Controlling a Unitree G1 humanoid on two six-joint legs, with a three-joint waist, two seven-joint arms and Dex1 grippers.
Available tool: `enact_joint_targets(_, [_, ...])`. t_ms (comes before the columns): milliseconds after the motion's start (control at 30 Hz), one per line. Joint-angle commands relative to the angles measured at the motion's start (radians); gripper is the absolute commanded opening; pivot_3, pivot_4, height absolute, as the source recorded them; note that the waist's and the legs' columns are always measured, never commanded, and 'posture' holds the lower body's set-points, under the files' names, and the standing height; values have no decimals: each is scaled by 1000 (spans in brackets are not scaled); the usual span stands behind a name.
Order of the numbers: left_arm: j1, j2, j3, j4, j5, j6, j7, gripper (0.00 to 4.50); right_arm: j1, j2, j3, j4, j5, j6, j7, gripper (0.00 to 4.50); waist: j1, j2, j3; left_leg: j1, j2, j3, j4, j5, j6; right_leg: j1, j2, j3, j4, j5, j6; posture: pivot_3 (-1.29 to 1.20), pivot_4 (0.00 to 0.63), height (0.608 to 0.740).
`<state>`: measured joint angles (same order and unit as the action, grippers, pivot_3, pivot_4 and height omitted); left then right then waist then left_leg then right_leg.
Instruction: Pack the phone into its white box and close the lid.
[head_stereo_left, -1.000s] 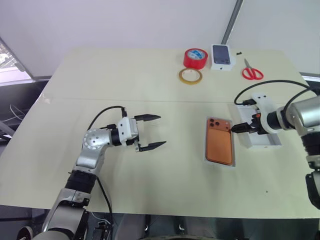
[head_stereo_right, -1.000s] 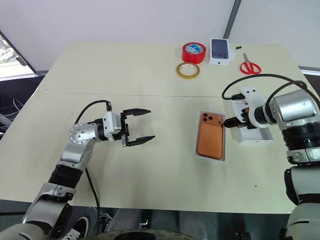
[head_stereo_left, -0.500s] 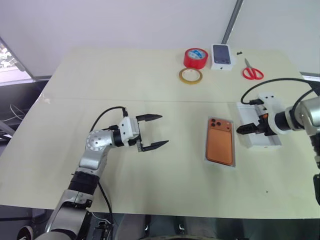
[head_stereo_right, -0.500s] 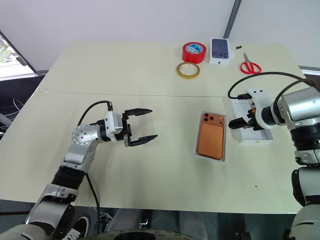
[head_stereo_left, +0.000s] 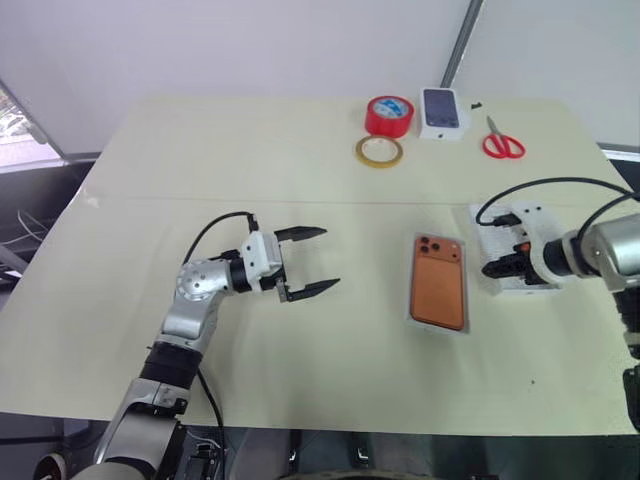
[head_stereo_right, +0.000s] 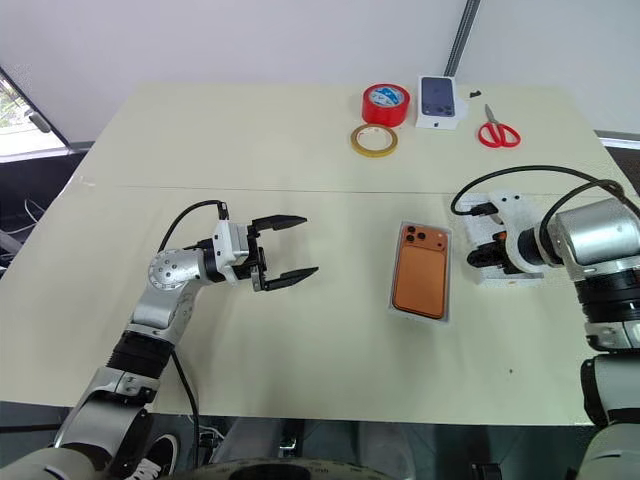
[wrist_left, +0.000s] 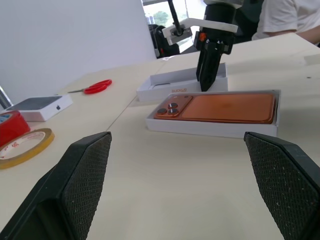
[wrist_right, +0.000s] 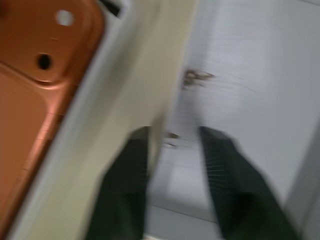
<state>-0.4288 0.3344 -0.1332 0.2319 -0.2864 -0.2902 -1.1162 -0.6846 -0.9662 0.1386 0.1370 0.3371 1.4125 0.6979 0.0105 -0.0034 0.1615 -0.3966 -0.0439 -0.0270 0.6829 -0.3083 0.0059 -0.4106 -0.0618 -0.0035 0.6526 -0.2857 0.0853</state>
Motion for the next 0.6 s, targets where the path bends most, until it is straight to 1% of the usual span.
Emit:
enact_joint_targets(33, [-15,-2,4,-37,-7,2,13,4500,16,-1,-34,-16,-14,3,-34,54,0,0,0,0,0,0,0,0,0,0,0,0,0,0,0,0,150,740])
enact_joint_targets(133, [-19,-2,5,-37,-7,6,19,4500,18,7,-45,-19,-19,1,-53,54,1,0,0,0,0,0,0,0,0,0,0,0,0,0,0,0,150,740])
enact_joint_targets(267, [-31,-1,8,-19,-6,6,21,4500,-5,47,-110,13,-7,12,-84,54,-1,0,0,0,0,0,0,0,0,0,0,0,0,0,0,0,150,740])
enact_joint_targets(367, [-35,-3,7,-15,-7,12,22,4500,-14,77,-198,10,42,15,-60,54,-2,0,0,0,0,0,0,0,0,0,0,0,0,0,0,0,150,740])
enact_joint_targets(433, [-34,-2,6,-16,-7,15,22,4500,-19,107,-253,-6,55,22,-76,54,-3,0,0,0,0,0,0,0,0,-1,0,0,0,0,0,0,150,740])
enact_joint_targets(500, [-31,-3,5,-19,-7,23,24,4500,-36,162,-338,-10,77,25,-101,54,-5,0,0,0,0,0,-1,0,0,-1,0,0,0,0,0,0,150,740])
enact_joint_targets(600, [-26,-4,5,-25,-7,31,30,4500,-38,232,-438,-61,108,-23,-124,54,-4,0,0,0,0,0,0,0,0,-1,0,0,1,0,0,0,150,740])
